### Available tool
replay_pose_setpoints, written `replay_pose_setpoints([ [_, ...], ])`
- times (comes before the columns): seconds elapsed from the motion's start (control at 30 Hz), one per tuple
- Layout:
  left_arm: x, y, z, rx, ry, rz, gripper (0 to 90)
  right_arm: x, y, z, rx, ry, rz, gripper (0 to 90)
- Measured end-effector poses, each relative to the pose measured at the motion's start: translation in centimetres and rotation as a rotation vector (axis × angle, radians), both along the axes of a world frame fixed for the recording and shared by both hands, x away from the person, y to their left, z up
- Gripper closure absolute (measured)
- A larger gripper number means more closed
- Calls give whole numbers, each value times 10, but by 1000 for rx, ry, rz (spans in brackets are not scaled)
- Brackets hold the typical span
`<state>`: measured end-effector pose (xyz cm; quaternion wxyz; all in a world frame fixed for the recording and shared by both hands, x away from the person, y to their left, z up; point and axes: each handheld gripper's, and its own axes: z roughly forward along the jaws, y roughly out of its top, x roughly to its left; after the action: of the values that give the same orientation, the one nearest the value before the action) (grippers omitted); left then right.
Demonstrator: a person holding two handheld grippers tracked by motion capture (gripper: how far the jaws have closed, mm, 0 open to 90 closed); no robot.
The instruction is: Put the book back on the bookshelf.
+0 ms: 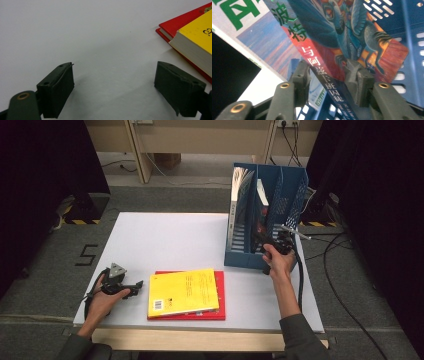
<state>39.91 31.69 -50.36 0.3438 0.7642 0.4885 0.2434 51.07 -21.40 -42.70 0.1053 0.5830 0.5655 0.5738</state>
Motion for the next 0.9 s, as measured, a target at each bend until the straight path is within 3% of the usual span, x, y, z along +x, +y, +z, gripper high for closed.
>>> replay_pose_setpoints([
  [0.13, 0, 0, 0, 1, 2, 0, 147, 5, 8, -1, 8, -3, 5, 549],
  [0.27, 1, 1, 0, 2, 3, -1, 145, 1, 0, -5, 67, 2, 45, 545],
  [0.37, 0, 0, 0, 3, 3, 1, 145, -1, -3, -5, 68, 10, 45, 555],
  [0.5, 0, -1, 0, 11, -4, -1, 149, 6, -1, -4, 24, -9, -2, 591],
  [0.7, 0, 0, 0, 4, 2, 3, 145, 16, 2, 0, -67, -9, 31, 583],
  [0.9, 1, 1, 0, 2, 4, -1, 145, 12, 1, 3, -46, 19, 43, 547],
])
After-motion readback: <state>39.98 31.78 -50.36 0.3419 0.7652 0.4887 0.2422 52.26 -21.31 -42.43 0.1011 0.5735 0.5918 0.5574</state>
